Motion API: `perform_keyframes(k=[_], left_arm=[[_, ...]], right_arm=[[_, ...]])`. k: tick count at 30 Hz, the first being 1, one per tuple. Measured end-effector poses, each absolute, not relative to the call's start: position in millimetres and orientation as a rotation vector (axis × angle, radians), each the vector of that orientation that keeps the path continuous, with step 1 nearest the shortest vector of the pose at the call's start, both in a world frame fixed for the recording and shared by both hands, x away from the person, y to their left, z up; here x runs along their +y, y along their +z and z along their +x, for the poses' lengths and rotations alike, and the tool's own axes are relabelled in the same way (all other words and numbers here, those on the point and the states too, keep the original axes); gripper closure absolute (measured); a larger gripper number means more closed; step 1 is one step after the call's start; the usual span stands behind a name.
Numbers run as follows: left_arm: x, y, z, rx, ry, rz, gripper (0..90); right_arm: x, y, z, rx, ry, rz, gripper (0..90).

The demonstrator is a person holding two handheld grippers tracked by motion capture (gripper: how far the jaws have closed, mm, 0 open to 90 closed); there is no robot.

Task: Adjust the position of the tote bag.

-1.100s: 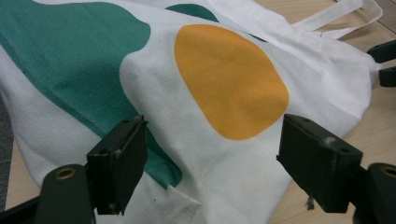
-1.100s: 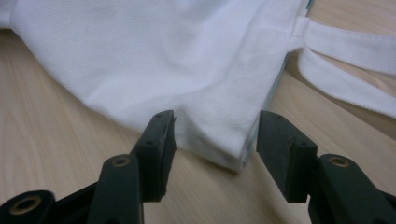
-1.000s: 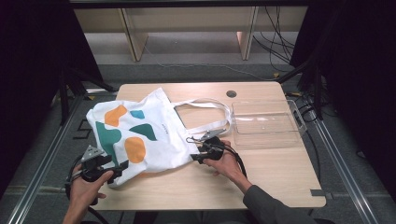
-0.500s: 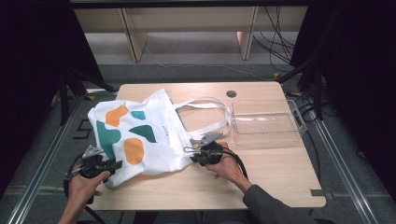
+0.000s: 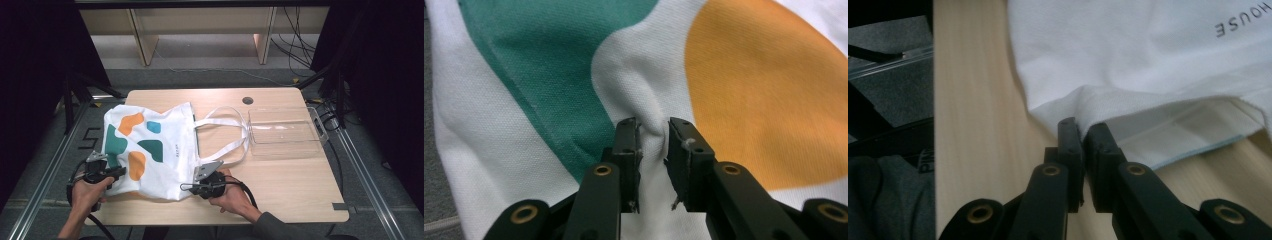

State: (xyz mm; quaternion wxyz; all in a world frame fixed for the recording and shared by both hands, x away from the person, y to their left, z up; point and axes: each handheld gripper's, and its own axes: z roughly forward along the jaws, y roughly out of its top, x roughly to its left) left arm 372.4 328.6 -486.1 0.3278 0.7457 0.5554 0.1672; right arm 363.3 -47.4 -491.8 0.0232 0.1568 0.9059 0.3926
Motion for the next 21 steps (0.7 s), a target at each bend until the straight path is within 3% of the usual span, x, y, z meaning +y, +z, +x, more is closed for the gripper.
perform_keyframes(k=[5, 16, 21], left_arm=[[333.4, -488.9, 383.9, 1.477, 0.416, 1.888, 75.2], [335.9, -486.4, 405.3, 1.436, 0.432, 1.966, 80.8], [327.2, -486.4, 419.3, 1.389, 0.442, 2.028, 88.5]], right_arm=[[-32.4, -491.8, 350.3, 2.841, 1.241, 0.465, 86.7], [3.9, -494.7, 323.8, 2.887, 1.279, 0.380, 86.3], [14.8, -495.1, 318.5, 2.900, 1.278, 0.354, 86.2]])
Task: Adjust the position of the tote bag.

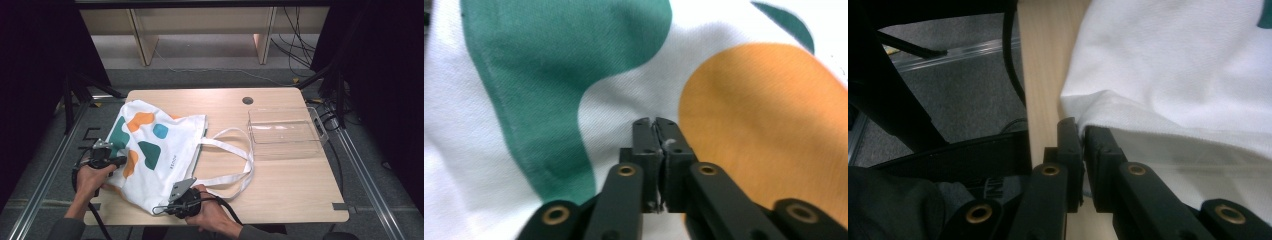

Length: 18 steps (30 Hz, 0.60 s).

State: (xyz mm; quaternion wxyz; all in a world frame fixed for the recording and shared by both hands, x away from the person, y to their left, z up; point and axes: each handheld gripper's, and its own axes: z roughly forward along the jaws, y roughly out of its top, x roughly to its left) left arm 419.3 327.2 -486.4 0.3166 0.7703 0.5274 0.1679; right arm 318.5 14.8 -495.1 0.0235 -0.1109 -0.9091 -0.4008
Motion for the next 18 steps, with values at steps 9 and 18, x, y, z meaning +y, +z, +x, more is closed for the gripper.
perform_keyframes(k=[9, 18], left_arm=[[303.5, -484.8, 450.8, 1.323, 0.430, 2.060, 89.6], [283.6, -488.5, 475.4, 1.311, 0.414, 2.065, 89.6]], right_arm=[[24.8, -493.5, 312.2, -2.823, -1.268, -0.257, 86.3], [27.0, -495.4, 309.0, -2.801, -1.261, -0.286, 87.9]])
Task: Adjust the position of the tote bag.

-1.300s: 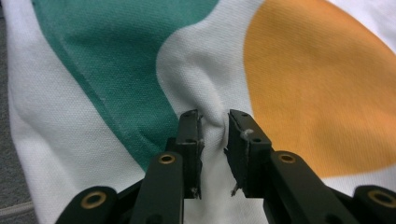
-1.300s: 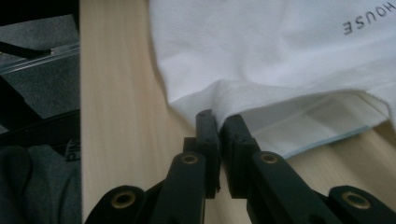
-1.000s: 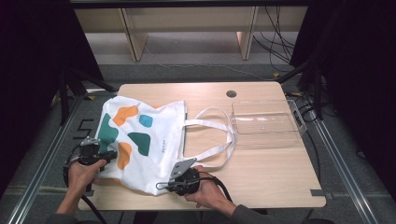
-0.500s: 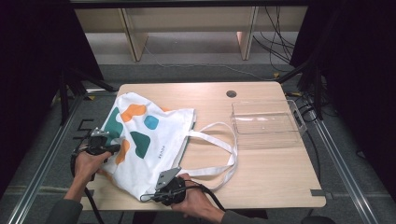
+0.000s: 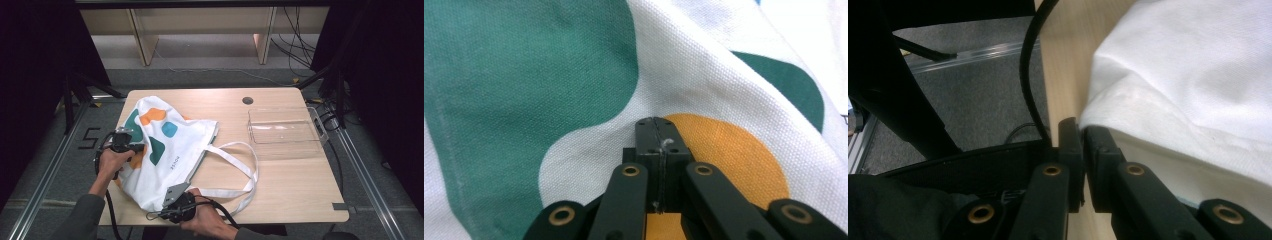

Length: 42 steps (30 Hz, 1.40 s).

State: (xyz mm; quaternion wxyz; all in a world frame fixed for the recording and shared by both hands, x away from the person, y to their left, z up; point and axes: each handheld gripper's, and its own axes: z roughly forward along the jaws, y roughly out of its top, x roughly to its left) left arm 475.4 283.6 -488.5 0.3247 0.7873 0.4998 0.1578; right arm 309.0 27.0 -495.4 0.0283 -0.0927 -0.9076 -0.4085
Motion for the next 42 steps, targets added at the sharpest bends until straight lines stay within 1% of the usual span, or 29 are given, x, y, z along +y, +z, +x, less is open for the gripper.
perform_keyframes(k=[2, 3, 8, 11, 12, 15, 16, 17, 18, 19, 20, 22, 23, 24, 25, 26, 27, 28, 29, 30, 31, 32, 34, 35, 36, 39, 42], left_arm=[[278.4, -489.1, 481.1, 1.303, 0.416, 2.070, 89.6], [273.3, -489.6, 486.5, 1.295, 0.422, 2.074, 89.6], [263.0, -491.4, 499.3, 1.276, 0.411, 2.068, 89.6], [253.8, -491.2, 505.8, 1.262, 0.441, 2.081, 89.6], [253.8, -491.2, 505.8, 1.262, 0.441, 2.081, 89.6], [258.1, -491.4, 507.0, 1.260, 0.414, 2.067, 89.0], [260.4, -491.2, 505.9, 1.270, 0.408, 2.059, 89.0], [263.7, -490.5, 503.9, 1.288, 0.401, 2.046, 78.9], [266.3, -487.4, 497.4, 1.311, 0.433, 2.039, 73.5], [266.3, -487.4, 497.4, 1.311, 0.433, 2.039, 68.5], [267.3, -484.6, 491.0, 1.317, 0.466, 2.036, 68.5], [268.4, -479.2, 477.6, 1.337, 0.507, 1.996, 52.6], [270.1, -474.4, 470.0, 1.324, 0.507, 2.011, 49.0], [269.0, -471.9, 464.1, 1.328, 0.506, 1.982, 46.2], [268.4, -462.6, 445.9, 1.301, 0.508, 1.993, 39.7], [268.4, -462.6, 445.9, 1.301, 0.508, 1.993, 37.8], [264.6, -459.3, 434.0, 1.288, 0.496, 1.964, 36.3], [263.0, -456.9, 426.4, 1.276, 0.479, 1.957, 36.3], [259.8, -454.3, 413.0, 1.267, 0.462, 1.930, 35.9], [258.2, -453.0, 405.3, 1.256, 0.459, 1.931, 35.1], [255.2, -452.2, 394.9, 1.243, 0.448, 1.927, 35.1], [252.6, -451.4, 384.8, 1.226, 0.449, 1.940, 32.9], [246.2, -450.6, 365.8, 1.206, 0.432, 1.946, 31.8], [237.6, -451.3, 349.0, 1.182, 0.436, 1.966, 30.7], [237.6, -451.3, 349.0, 1.182, 0.436, 1.966, 29.6], [223.7, -451.6, 327.8, 1.133, 0.413, 2.016, 29.2], [212.6, -454.7, 313.8, 1.074, 0.419, 2.124, 28.8]], right_arm=[[29.9, -496.7, 305.2, -2.800, -1.251, -0.308, 87.9], [33.1, -497.5, 305.0, -2.806, -1.243, -0.287, 89.6], [44.8, -500.3, 300.9, -2.766, -1.236, -0.272, 90.0], [55.4, -497.4, 298.8, -2.773, -1.261, -0.260, 90.0], [55.4, -497.4, 298.8, -2.773, -1.261, -0.260, 90.0], [38.1, -479.5, 313.2, -2.809, -1.322, -0.277, 90.0], [38.1, -479.5, 313.2, -2.809, -1.322, -0.277, 90.0], [20.1, -467.4, 326.1, -2.842, -1.318, -0.354, 86.4], [13.1, -464.6, 331.3, -2.855, -1.324, -0.392, 84.4], [13.1, -464.6, 331.3, -2.855, -1.324, -0.392, 84.4], [2.9, -462.3, 342.1, -2.889, -1.354, -0.395, 82.2], [-23.6, -459.7, 360.6, -2.902, -1.378, -0.557, 76.9], [-35.4, -459.7, 368.9, -2.913, -1.402, -0.603, 73.8], [-46.3, -460.0, 376.1, -2.920, -1.393, -0.655, 69.5], [-67.2, -461.6, 387.8, -2.960, -1.384, -0.761, 64.3], [-67.2, -461.6, 387.8, -2.960, -1.384, -0.761, 64.3], [-86.0, -464.8, 401.4, -2.977, -1.348, -0.860, 59.3], [-86.0, -464.8, 401.4, -2.977, -1.348, -0.860, 59.3], [-91.8, -466.4, 406.1, -2.984, -1.341, -0.900, 56.7], [-103.7, -469.3, 418.2, -2.988, -1.327, -0.979, 53.8], [-103.7, -469.3, 418.2, -2.988, -1.327, -0.979, 53.8], [-111.3, -470.2, 427.5, -2.997, -1.356, -1.024, 50.4], [-116.1, -468.8, 433.1, -3.022, -1.316, -1.045, 48.5], [-117.6, -469.5, 435.6, -3.029, -1.309, -1.078, 47.1], [-120.5, -468.1, 438.5, -3.027, -1.263, -1.095, 46.4], [-124.3, -473.3, 447.5, -3.026, -1.207, -1.120, 44.0], [-122.9, -480.8, 452.0, -3.018, -1.203, -1.161, 42.9]])
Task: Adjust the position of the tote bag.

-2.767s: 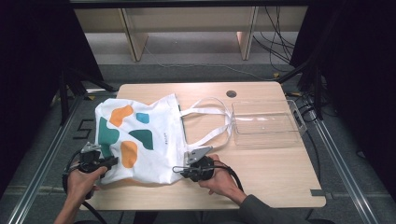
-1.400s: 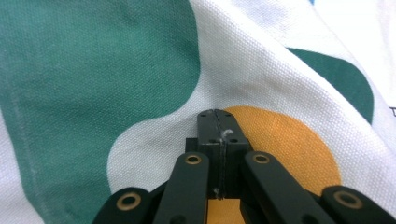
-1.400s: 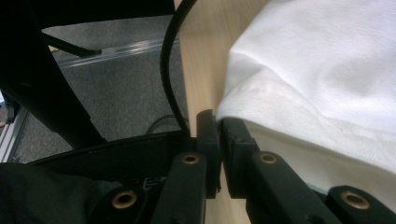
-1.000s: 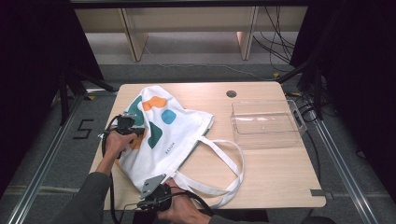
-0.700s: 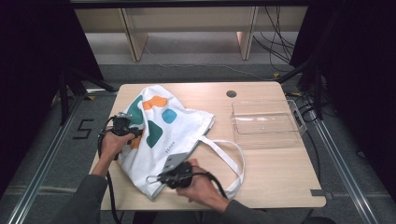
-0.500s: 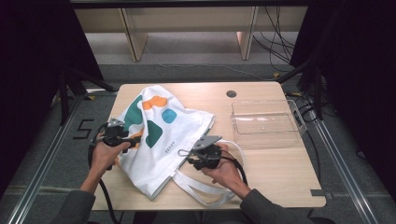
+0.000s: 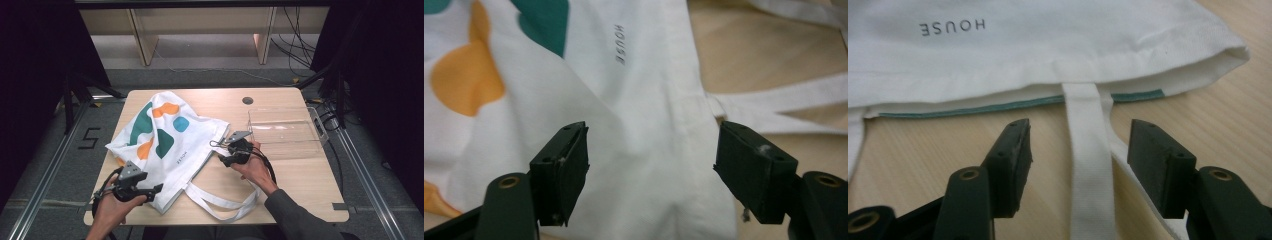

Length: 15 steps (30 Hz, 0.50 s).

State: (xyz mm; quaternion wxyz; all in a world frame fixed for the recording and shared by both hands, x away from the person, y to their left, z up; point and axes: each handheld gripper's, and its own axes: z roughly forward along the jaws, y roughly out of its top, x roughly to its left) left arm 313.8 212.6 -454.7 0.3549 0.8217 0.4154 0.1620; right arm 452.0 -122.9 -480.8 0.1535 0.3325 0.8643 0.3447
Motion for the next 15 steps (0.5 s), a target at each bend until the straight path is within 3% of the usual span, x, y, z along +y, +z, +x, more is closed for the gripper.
perform_keyframes(k=[9, 11, 14, 15], left_arm=[[178.9, -474.3, 303.8, 1.036, 0.359, 2.245, 24.7], [175.6, -480.0, 307.8, 1.023, 0.389, 2.308, 27.1], [175.6, -484.8, 311.1, 1.013, 0.390, 2.358, 30.3], [177.1, -486.6, 313.2, 1.009, 0.407, 2.375, 35.1]], right_arm=[[-122.1, -495.1, 465.0, 2.509, 0.927, 0.981, 44.5], [-121.9, -496.7, 466.7, 2.518, 0.930, 0.964, 51.1], [-122.3, -496.5, 467.9, 2.545, 0.934, 0.986, 54.0], [-122.4, -495.3, 467.7, 2.563, 0.929, 1.027, 56.9]])
